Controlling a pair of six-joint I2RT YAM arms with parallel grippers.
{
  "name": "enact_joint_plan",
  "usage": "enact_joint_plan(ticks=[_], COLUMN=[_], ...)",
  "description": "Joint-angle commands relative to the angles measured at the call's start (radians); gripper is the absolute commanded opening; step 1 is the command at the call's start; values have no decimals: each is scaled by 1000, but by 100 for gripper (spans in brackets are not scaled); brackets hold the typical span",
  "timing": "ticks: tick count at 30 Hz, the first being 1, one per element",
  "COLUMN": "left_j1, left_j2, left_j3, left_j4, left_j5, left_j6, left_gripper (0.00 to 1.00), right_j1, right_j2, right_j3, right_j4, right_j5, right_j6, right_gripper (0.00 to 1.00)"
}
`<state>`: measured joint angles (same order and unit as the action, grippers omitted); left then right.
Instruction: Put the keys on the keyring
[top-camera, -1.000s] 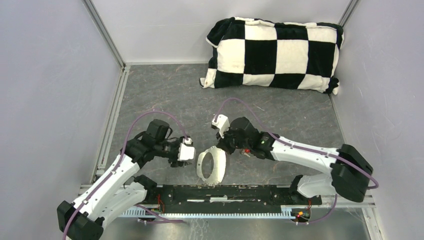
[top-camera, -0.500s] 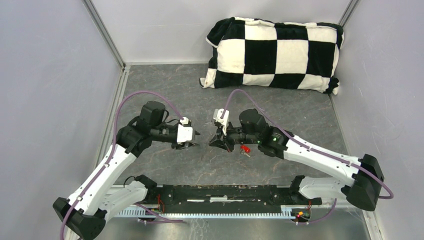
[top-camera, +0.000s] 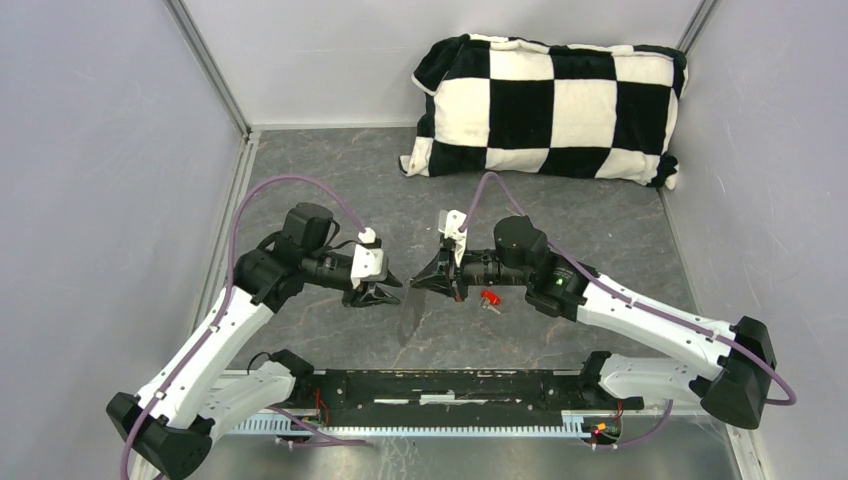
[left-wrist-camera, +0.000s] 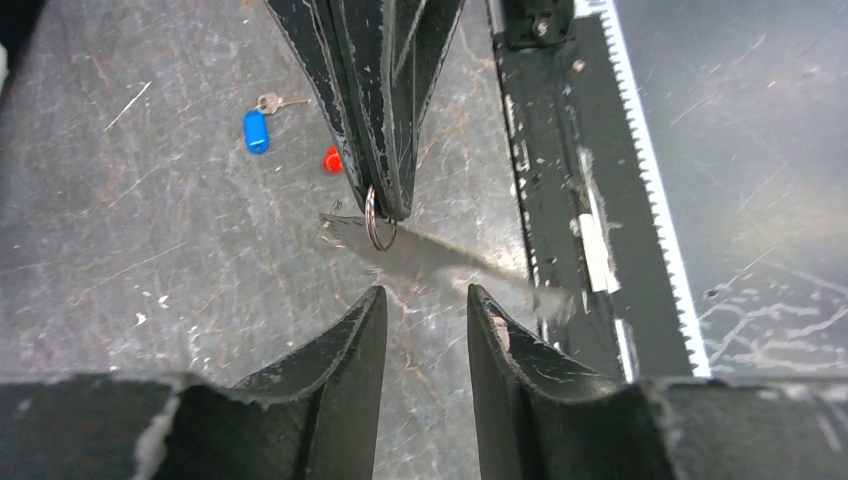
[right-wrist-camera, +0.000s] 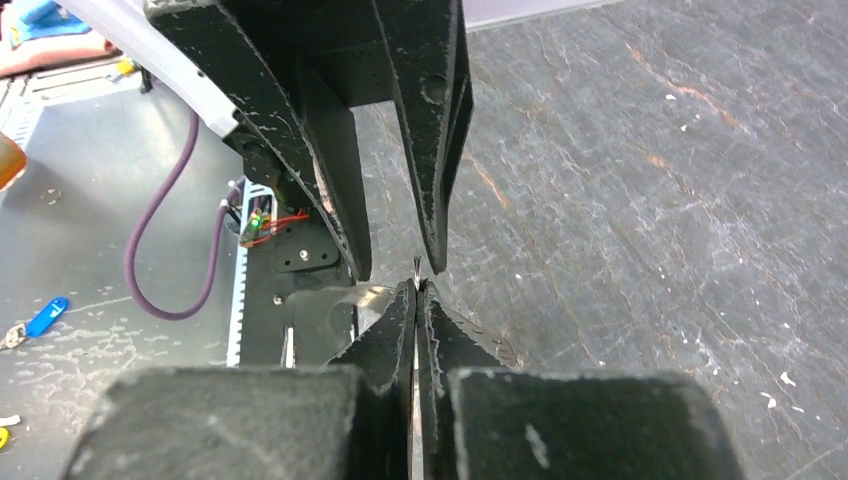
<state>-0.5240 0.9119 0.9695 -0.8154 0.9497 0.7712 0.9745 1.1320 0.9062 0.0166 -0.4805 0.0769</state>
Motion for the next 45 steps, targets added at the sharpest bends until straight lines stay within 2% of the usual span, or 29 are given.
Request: enact_joint_plan(ticks=[1,8,18,32,40,45], left_j1=[-1,-1,-1,-1,-1,-1], left_j2=[-3,-6,-8,-1,-2,8], left_j3=[17,21,29,39,46,46], left_j4=[98,121,170,171,167,166], left_j5=[101,98,94,114,123,121], left_j6=[-195,-229,-280,-296,-302,-288], left_gripper=[43,46,45,27,33,26], right_j1=[3,3,3,6,16,25], right_j2=[-37,-35,-21,-19,-15,-8], right_j3=[6,-4,-10,-10,-6,8], right_j4=[122,138,137,129,112,106], right_j5=[-38,-68,-110,-104,-87,-86], right_j6=[45,54,51,46,35,30], right_gripper=[0,0,0,0,0,0])
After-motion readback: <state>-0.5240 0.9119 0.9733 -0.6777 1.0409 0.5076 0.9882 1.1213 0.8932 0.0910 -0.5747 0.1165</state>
